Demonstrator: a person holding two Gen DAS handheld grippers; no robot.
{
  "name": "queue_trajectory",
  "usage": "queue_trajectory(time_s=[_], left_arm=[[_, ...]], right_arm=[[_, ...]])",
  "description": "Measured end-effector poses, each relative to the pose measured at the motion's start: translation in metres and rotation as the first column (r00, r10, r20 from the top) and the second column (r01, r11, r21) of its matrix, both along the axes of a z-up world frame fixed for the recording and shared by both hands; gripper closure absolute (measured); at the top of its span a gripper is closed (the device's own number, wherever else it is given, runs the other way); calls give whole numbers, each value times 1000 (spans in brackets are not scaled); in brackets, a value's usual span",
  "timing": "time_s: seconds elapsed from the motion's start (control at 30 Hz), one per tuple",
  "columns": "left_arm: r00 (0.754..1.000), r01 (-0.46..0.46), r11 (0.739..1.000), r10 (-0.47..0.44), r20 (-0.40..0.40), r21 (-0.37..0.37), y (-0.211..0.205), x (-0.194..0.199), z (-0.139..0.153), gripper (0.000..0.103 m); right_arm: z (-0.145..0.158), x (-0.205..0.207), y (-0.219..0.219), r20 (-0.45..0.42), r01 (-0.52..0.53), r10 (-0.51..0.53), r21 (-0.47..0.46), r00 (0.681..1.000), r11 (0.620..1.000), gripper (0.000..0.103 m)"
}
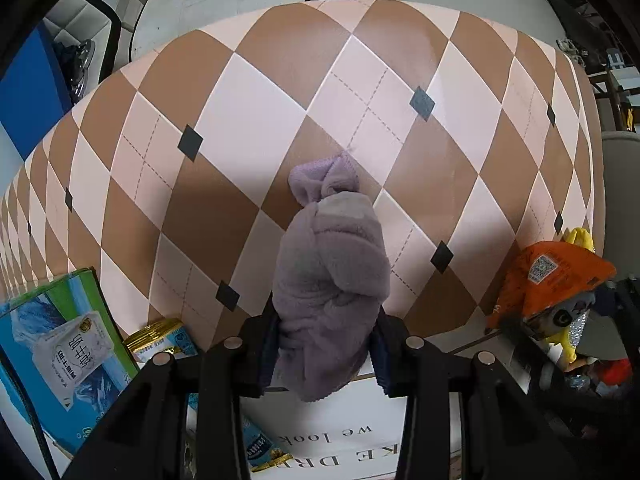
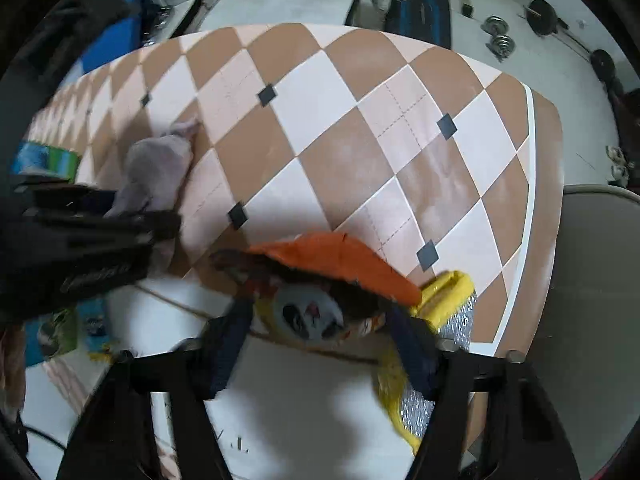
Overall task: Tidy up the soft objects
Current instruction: 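Grasp the lilac plush with the left tool while the right tool grasps the panda bag, then lower the plush and panda bag into the box and open both tools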
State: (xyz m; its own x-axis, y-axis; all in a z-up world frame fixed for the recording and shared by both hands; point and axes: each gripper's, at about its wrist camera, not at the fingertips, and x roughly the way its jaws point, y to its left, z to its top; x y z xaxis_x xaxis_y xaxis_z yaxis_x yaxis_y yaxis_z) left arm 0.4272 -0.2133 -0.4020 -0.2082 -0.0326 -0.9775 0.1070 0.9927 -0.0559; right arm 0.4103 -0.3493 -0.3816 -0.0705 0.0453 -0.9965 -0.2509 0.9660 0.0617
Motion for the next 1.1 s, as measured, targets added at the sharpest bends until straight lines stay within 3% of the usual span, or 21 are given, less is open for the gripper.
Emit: queue_trajectory(time_s=[0.07,0.17,0.33,0.5,0.67,0.83,0.97,1.1], left_arm=[[1000,-1,1000,1,18,-3,1,-4,6,69],[998,7,1000,-7,70,-7,-2,-11,24,70],[988,2,998,7,154,-60,10,-36,72,70],[969,-14,993,44,243,-121,54,-80,135,70],[953,-68,987,109,283,-149,142,-125,174,70],[944,-126,986,153,291,-107,226,-149,187,70],[936,-212,976,219,274,-57,303,-168,182,70],[937,-266,963,266,226,-30,366,-180,169,70]], right_arm=[[1,3,-6,13,52,-52,-19,999,998,63],[10,5,-17,-18,162,-162,45,987,986,79],[48,-4,-17,4,239,-241,90,971,967,79],[102,-35,11,54,219,-230,161,972,962,79],[151,-79,83,93,149,-173,226,980,963,79],[176,-119,186,111,36,-69,271,991,962,79],[178,-133,268,89,-17,-9,291,996,957,79],[157,-144,341,26,-37,30,334,999,942,79]])
